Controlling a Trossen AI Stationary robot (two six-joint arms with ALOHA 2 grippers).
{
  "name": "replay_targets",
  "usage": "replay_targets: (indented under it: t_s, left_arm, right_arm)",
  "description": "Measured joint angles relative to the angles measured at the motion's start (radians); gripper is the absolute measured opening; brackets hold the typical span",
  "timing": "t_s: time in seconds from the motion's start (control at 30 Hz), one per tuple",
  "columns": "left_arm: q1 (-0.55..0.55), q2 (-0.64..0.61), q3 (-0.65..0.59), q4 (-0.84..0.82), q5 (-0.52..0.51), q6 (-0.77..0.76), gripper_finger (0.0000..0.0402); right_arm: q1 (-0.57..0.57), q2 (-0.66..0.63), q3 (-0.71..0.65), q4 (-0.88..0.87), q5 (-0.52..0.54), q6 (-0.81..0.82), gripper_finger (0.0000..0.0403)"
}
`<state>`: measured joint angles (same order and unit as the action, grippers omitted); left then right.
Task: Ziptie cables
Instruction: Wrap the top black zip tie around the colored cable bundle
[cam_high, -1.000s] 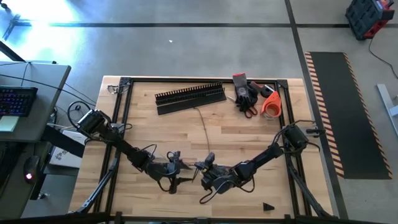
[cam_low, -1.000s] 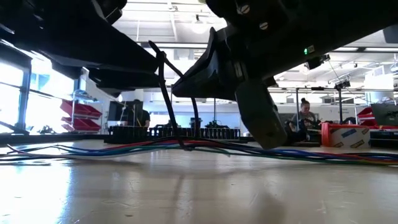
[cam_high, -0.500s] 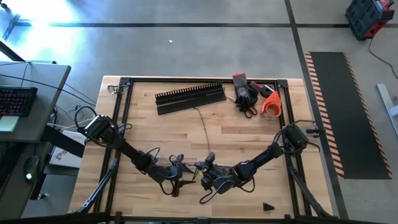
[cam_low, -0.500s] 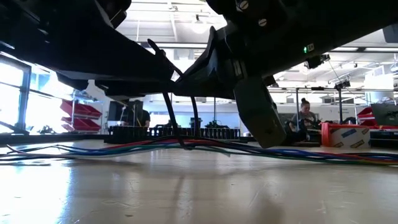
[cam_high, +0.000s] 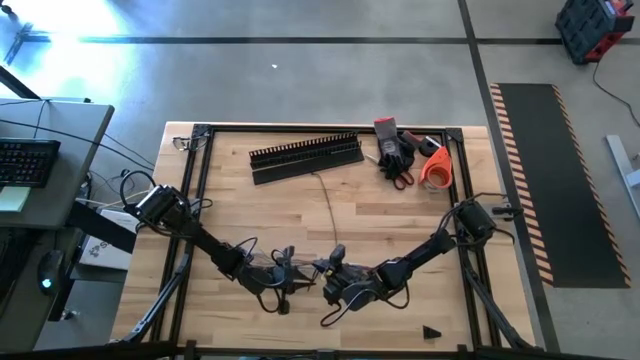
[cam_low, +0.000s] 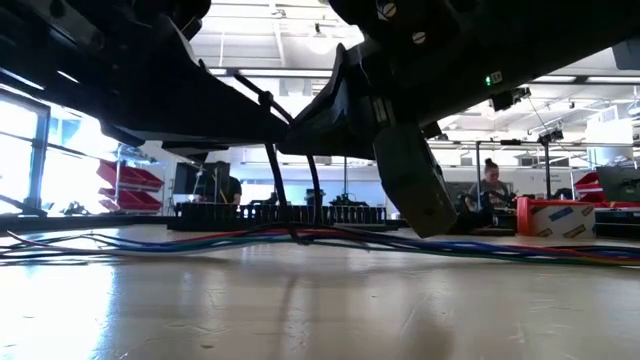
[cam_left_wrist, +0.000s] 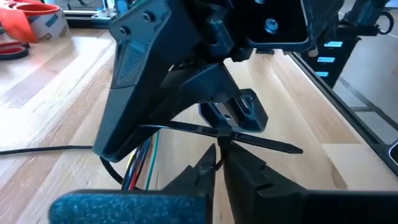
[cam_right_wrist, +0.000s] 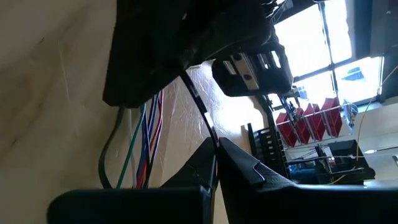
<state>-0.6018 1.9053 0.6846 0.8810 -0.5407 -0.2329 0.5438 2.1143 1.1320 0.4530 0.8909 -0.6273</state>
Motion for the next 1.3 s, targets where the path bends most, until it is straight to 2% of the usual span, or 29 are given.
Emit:
replay_targets:
  t_s: [0.2,0.4,0.7,0.8,0.9,1.07,1.17,1.3]
  left_arm:
    - [0.019,0.0,0.0,0.005,0.018,-0.024,0.0]
    - [0.054,0.0,0.0,0.047,0.101,-0.026,0.0]
    - [0.056,0.0,0.0,0.049,0.106,-0.028,0.0]
    - [0.051,0.0,0.0,0.027,0.092,-0.04,0.0]
    - [0.042,0.0,0.0,0.011,0.079,-0.045,0.0]
    - [0.032,0.0,0.0,0.005,0.076,-0.052,0.0]
    - [0.031,0.0,0.0,0.005,0.079,-0.053,0.0]
    - [0.031,0.0,0.0,0.005,0.082,-0.053,0.0]
  right_arm:
    - [0.017,0.0,0.0,0.058,-0.035,-0.067,0.0]
    - [0.035,-0.001,0.0,0.081,-0.084,-0.141,0.0]
    - [0.044,-0.001,0.0,0.073,-0.027,-0.135,0.0004]
    - [0.044,-0.001,0.0,0.062,-0.028,-0.136,0.003]
    - [0.043,-0.001,0.0,0.053,-0.021,-0.138,0.0077]
    - [0.044,-0.001,0.0,-0.006,0.043,-0.079,0.013]
    - [0.032,-0.001,0.0,-0.066,0.047,-0.025,0.013]
    - [0.016,-0.001,0.0,-0.128,0.058,0.053,0.0095]
